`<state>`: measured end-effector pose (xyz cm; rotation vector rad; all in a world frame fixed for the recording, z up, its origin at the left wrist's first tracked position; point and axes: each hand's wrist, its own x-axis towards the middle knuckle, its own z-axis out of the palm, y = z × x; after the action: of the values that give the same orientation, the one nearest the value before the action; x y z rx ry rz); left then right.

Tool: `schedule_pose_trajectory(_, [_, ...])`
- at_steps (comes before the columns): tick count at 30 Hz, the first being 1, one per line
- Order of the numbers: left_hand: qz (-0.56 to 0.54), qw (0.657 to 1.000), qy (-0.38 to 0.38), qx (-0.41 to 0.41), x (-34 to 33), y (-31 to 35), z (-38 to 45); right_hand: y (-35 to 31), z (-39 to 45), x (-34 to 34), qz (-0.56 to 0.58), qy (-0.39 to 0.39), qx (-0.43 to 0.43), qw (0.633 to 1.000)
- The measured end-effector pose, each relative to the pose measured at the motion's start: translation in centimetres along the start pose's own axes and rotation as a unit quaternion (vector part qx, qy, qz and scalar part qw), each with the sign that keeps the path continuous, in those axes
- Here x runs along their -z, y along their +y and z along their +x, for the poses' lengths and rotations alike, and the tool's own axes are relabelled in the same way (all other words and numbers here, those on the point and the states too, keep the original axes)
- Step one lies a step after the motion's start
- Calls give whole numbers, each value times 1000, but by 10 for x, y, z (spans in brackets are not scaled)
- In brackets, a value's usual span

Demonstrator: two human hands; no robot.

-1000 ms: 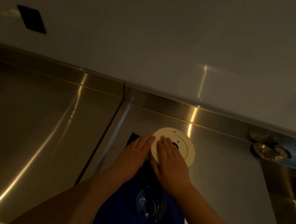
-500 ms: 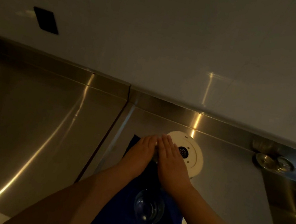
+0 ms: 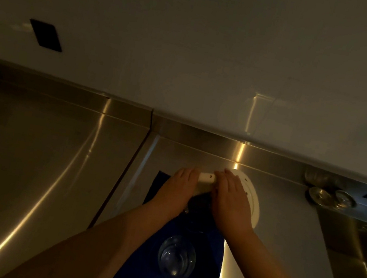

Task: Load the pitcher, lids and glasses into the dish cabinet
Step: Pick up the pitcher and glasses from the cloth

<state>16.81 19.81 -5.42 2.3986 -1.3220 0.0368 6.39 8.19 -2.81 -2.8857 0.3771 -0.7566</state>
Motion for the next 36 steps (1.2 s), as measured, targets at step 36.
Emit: schedule_pose_trajectory(36, [2, 996, 8, -87, 9, 13, 17, 28, -7, -4, 7, -33, 52, 998])
